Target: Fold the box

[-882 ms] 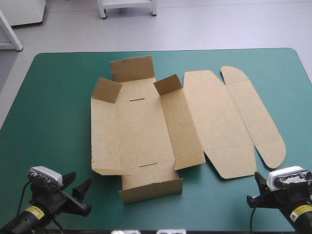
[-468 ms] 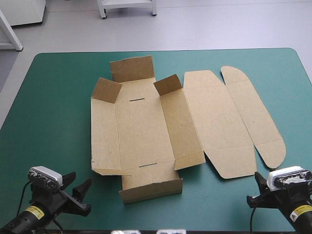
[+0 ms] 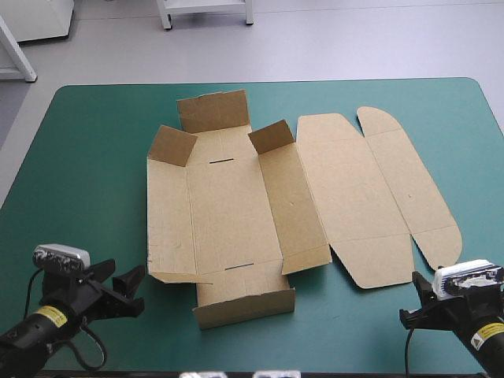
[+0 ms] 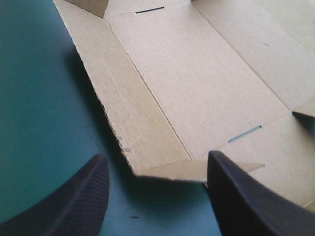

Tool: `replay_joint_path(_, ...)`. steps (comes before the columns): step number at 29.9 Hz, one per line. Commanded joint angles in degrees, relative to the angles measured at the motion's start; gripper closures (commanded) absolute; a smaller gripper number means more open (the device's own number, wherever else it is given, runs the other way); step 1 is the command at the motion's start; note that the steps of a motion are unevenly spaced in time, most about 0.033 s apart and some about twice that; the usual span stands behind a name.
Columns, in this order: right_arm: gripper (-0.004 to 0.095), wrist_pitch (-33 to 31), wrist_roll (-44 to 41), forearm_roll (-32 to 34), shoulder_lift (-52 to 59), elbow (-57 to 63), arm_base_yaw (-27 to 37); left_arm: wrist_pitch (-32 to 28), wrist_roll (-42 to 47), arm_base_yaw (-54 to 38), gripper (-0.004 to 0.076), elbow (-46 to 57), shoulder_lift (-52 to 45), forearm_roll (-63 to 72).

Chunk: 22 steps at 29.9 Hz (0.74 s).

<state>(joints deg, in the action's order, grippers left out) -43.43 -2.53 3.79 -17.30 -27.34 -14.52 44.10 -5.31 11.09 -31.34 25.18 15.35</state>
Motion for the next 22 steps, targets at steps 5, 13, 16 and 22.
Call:
replay_joint_path(5, 0.0474, 3.6, -0.1, 1.0, -8.8, -5.5, 0.3, 2.8, 6.5, 0.4, 0.029, -11.7, 21.0, -1.3)
replay_joint_path(13, 0.0474, 4.2, -0.1, 1.0, -15.2, -9.9, 0.3, 2.7, 4.4, -4.3, 0.029, -17.1, 36.5, -2.1)
replay_joint_path(16, 0.0474, 4.3, -0.1, 1.0, -16.1, -10.5, 0.3, 3.4, -0.9, -11.3, 0.029, -17.1, 37.7, 3.6)
replay_joint_path(22, 0.0475, 4.6, -0.1, 1.0, -16.1, -10.5, 0.3, 4.9, -20.3, -27.2, 0.029, -11.3, 38.0, 27.7)
